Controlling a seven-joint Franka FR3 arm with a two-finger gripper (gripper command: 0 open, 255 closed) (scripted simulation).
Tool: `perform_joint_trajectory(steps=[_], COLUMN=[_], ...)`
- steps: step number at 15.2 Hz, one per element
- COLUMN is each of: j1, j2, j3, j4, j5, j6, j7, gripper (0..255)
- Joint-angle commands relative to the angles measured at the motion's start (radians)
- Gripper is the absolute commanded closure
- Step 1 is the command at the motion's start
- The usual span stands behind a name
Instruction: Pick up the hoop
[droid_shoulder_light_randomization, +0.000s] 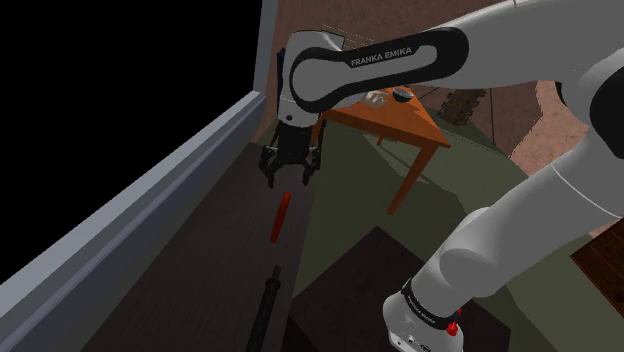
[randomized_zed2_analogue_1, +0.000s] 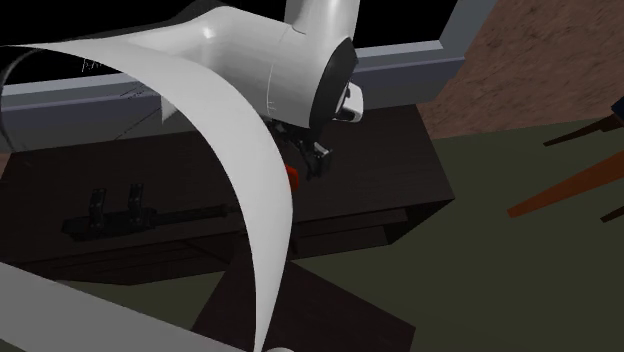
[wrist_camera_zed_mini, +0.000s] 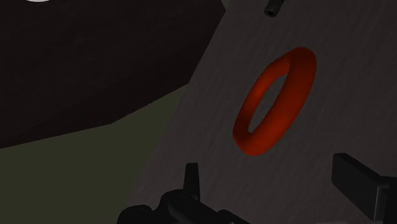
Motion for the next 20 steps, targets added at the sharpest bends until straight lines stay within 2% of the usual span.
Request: perform_joint_trajectory(steps=[1, 4, 6, 7, 16, 20], j1=[0.0, 0.0, 0.001, 0.001, 0.001, 0.0], j2=[0.014, 0.038, 0.038, 0.04, 0.038, 0.011], j3=[0.003, 0.007, 0.007, 0.008, 0.007, 0.002], j4=[-0.015, -0.042, -0.042, -0.042, -0.042, -0.011], j5=[-0.001, -0.003, -0.003, -0.003, -0.003, -0.001], j6=[0.028, 0.079, 0.079, 0.081, 0.079, 0.022], j7=[0.002, 0.001, 0.001, 0.002, 0.001, 0.003], gripper=[0, 0, 0, 255, 255, 255])
